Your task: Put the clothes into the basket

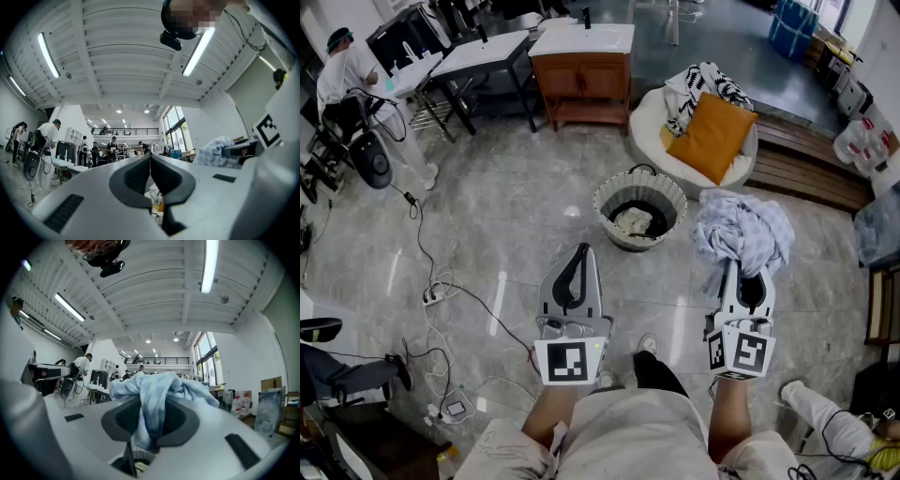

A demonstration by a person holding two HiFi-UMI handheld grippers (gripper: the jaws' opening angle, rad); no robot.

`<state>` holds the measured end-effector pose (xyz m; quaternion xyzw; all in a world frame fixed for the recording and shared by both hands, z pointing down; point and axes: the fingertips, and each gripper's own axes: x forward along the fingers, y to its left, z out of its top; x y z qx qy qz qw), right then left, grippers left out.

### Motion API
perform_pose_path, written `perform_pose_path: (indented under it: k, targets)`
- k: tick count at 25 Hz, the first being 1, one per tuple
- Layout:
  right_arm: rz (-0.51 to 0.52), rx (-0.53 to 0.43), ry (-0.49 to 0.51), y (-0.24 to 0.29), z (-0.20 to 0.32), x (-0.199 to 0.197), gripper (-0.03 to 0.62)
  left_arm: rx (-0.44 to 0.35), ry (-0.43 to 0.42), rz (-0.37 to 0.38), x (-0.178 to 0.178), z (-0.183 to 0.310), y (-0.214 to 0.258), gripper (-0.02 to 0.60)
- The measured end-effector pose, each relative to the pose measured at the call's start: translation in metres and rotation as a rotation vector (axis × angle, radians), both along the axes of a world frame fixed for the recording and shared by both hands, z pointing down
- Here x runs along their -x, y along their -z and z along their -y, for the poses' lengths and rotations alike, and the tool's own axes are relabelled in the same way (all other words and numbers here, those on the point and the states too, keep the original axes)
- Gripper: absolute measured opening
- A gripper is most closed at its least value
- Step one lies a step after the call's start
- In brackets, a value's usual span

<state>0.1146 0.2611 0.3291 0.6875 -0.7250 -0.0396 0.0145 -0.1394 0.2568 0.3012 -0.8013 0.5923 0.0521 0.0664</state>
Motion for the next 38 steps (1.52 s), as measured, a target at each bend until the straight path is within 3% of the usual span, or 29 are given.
perform_pose_path:
  k: [8,15,25,38]
  targets:
    - [0.007,0.002,-0.031,0.004,-0.079,0.022,0.078,0.001,-0.007,0.024,0.032,-0.070,-0.001,0.008]
    - [-0.015,-0.013,-0.004,0.010,-0.091,0.036,0.081,0.011,-0.014,0.011,0.035,-0.082,0.000,0.008]
    - [-0.013,-0.028,0.059,0.010,-0.040,0.026,0.083,0.006,-0.006,0.030,0.008,-0.043,0.004,0.008]
    - [-0.006,-0.017,0.095,-0.007,0.041,-0.054,0.083,0.023,0.008,0.024,-0.079,0.036,-0.009,0.008]
